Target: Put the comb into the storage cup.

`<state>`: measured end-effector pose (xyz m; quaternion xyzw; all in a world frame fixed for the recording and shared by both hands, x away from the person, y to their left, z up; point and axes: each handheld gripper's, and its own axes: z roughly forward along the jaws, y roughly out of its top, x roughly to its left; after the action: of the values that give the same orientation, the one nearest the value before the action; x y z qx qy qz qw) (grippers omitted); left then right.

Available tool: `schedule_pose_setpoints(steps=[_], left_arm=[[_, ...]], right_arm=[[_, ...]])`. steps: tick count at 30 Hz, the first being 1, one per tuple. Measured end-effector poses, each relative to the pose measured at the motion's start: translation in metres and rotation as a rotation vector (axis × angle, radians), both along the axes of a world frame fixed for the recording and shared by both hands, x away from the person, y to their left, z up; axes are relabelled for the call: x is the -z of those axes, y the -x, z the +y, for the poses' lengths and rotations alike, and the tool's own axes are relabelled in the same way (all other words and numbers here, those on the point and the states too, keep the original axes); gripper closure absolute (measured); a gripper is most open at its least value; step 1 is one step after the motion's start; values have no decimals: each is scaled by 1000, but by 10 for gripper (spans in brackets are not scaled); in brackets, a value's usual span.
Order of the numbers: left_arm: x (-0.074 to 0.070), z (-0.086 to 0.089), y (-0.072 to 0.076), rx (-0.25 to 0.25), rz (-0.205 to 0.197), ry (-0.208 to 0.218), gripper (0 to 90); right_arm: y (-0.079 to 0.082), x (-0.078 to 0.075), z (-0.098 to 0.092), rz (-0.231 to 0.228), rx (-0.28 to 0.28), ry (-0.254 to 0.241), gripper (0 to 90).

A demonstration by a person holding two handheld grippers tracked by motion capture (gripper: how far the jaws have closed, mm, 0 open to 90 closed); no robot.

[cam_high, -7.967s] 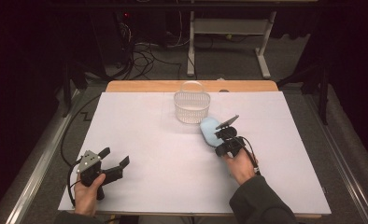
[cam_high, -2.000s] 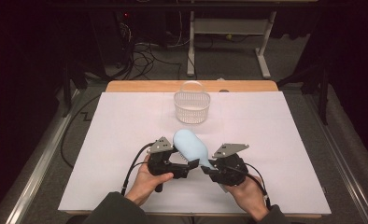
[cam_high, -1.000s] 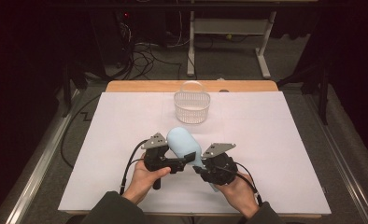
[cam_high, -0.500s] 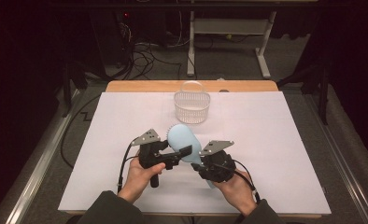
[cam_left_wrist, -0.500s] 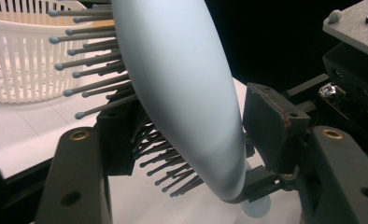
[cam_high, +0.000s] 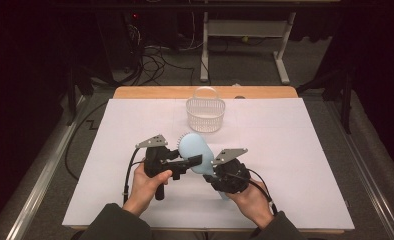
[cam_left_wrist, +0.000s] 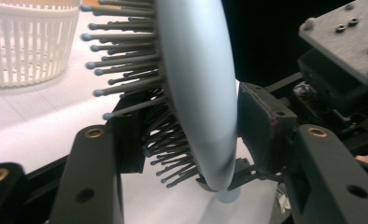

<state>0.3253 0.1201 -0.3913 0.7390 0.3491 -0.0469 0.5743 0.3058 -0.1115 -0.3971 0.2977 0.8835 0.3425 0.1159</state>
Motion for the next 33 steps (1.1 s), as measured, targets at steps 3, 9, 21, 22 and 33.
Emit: schedule_pose_setpoints(steps=[3, 9, 21, 22, 33], left_arm=[[-4, 3, 0, 12, 14, 1, 505], [-14, 4, 0, 42, 27, -9, 534], [-28, 4, -3, 64, 21, -57, 546], [-28, 4, -4, 64, 21, -57, 546], [-34, 6, -6, 50, -3, -55, 548]], right_arm=[[-1, -1, 1, 3, -12, -7, 707], [-3, 0, 4, 16, -31, -27, 704], [-6, -3, 5, 36, -50, -79, 697], [-7, -3, 5, 36, -50, -80, 695], [-7, -2, 0, 40, -50, -92, 521]])
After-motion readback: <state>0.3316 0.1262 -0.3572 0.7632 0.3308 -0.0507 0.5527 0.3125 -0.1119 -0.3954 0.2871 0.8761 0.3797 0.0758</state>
